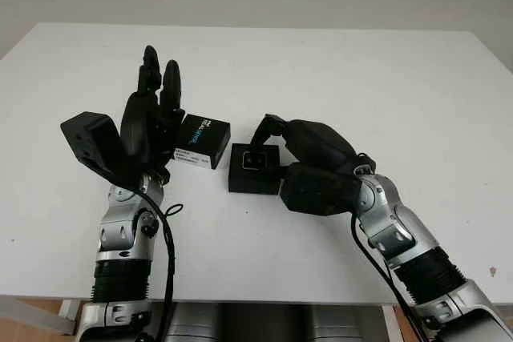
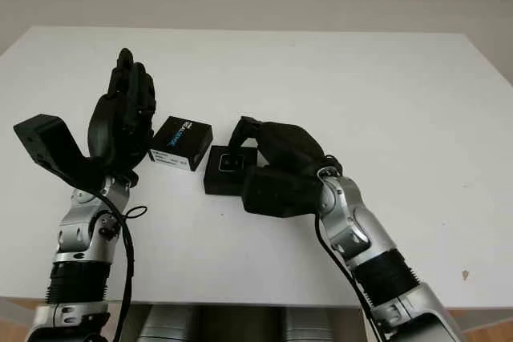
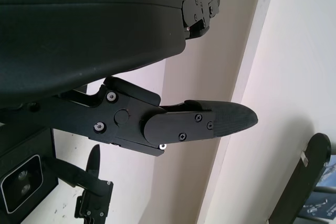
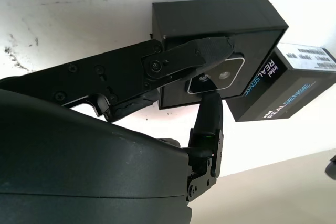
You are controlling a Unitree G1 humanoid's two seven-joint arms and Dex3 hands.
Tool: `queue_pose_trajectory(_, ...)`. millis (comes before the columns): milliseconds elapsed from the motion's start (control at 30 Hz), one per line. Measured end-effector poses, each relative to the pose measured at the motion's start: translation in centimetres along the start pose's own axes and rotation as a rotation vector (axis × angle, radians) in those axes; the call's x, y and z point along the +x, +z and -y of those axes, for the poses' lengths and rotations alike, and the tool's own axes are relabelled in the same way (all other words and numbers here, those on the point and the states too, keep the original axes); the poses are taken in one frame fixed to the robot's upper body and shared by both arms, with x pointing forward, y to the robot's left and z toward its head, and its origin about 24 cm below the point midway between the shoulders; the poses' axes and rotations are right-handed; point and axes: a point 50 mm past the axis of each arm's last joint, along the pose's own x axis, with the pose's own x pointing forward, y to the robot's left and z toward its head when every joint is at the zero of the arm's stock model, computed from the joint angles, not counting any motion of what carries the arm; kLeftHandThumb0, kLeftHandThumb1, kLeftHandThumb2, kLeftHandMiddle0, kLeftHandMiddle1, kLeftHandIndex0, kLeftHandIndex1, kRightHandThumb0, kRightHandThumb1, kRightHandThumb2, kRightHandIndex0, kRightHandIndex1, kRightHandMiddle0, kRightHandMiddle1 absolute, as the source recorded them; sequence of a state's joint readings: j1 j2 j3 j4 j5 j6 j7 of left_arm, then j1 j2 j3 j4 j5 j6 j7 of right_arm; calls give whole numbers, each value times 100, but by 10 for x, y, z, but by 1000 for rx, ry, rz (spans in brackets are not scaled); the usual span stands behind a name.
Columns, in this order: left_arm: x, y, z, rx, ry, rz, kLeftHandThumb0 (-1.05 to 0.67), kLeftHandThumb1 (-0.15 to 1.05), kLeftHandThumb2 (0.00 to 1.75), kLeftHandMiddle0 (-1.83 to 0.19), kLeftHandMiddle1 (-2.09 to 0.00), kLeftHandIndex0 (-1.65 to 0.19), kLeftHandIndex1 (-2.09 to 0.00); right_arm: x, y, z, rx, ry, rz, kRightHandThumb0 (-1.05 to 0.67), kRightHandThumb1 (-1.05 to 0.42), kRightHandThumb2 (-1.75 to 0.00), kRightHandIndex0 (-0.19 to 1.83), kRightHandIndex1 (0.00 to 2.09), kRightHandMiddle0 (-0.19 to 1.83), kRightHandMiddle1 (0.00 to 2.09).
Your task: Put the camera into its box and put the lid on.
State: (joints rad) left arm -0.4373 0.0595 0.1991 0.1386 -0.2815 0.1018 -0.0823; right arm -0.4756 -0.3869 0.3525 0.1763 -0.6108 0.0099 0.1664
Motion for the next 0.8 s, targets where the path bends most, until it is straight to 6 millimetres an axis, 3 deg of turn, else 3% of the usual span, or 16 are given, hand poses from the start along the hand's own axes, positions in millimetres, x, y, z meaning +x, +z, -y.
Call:
queue_pose_trajectory(333,-1,0,0,1,0,0,-69,105,40,19,-1,19,0,-2,-1,1,-14,-25,18,-70,-92,-5,22,3,8,89)
queue_pose_trajectory(533,-1,0,-1,-2,9,2,-68,105,37,17,-3,16,-2,-4,-4,21,46,-131,-4,-69,-90,-5,20,3,10,73)
queue_pose_trajectory(700,-1,5,-3,69,92,62,-62,105,27,-23,-16,-13,-17,-5,-5,46,160,-243,5,-65,-93,-6,21,4,4,91)
queue_pose_trajectory(800,-1,14,-10,309,111,118,-63,105,21,-30,-17,-18,-19,-8,-6,60,202,-278,8,-63,-96,-7,20,4,3,94)
